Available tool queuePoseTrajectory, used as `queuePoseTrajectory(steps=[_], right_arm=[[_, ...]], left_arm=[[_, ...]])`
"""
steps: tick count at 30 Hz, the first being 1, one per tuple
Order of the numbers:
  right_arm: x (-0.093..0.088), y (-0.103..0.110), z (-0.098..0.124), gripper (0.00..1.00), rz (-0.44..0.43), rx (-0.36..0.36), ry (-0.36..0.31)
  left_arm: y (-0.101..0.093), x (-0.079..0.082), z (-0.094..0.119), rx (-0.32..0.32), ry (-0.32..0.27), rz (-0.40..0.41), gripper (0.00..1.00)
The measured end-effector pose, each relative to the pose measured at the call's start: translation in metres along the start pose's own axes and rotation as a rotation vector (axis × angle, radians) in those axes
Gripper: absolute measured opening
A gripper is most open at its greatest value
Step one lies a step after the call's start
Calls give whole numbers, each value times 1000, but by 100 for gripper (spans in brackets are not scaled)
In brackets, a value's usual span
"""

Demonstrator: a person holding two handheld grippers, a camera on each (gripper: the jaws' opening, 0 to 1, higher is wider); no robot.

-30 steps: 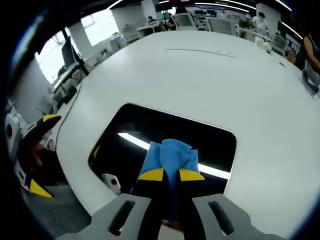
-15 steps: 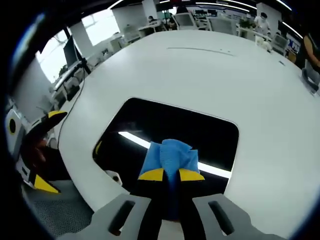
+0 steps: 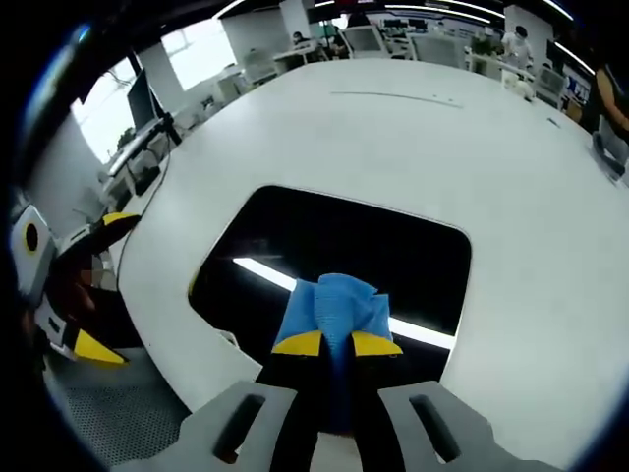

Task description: Wipe the mirror surface with the cleaning cloth until all visible marks leave the cleaned area.

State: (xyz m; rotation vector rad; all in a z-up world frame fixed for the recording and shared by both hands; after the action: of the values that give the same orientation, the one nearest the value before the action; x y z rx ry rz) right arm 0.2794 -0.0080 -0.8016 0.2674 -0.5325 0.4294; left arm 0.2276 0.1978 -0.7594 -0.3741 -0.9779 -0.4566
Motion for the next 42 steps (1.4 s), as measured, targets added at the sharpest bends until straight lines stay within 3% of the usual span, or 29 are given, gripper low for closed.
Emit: queuePoseTrajectory(steps=[42], right_arm=[[-22,11,12,4,32,31,12]], left_arm=[[-1,-2,-1,-5,15,-10,99]])
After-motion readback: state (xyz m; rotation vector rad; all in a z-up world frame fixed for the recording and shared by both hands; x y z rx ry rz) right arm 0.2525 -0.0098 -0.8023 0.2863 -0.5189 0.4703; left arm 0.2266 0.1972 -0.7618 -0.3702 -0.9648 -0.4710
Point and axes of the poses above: the point that each gripper's makers call its tool centre point, and the gripper's own axes: z roughly backward along the fingers, y roughly to its left, x roughly out of its top, the point moved 6 cm from there along z, roughly backward along the fingers, and after that the axes turned 3 degrees about z, right-handed, at the moved point
